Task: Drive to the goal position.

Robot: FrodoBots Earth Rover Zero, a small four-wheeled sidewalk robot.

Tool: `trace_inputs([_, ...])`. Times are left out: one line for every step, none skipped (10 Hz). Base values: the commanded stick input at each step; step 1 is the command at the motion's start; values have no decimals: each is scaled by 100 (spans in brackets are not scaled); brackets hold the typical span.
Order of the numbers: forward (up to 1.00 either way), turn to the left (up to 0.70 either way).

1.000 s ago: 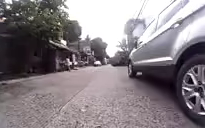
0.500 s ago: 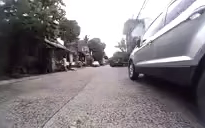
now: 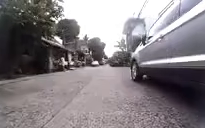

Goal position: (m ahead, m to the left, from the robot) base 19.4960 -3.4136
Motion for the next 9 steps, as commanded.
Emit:
trace_inputs([70, 0])
trace_inputs([70, 0])
trace_inputs([70, 0])
trace_inputs([70, 0])
trace_inputs([70, 0])
trace_inputs([70, 0])
trace_inputs([70, 0])
trace_inputs([70, 0])
trace_inputs([70, 0])
